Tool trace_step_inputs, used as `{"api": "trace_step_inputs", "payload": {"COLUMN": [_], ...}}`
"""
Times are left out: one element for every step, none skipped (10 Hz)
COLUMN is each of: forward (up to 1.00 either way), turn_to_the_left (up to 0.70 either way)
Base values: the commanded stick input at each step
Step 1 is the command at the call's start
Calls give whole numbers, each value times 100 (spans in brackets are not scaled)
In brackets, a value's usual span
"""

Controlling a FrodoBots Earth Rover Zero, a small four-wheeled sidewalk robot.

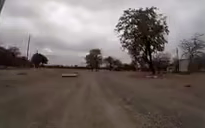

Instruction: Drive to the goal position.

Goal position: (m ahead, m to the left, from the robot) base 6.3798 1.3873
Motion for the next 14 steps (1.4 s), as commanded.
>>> {"api": "trace_step_inputs", "payload": {"forward": [70, 70, 70, 70, 70, 70, 70, 70, 70, 70, 70, 70, 70, 70], "turn_to_the_left": [-1, -1, -1, -1, -1, 0, 2, 34, 28, 7, -1, -1, -1, -1]}}
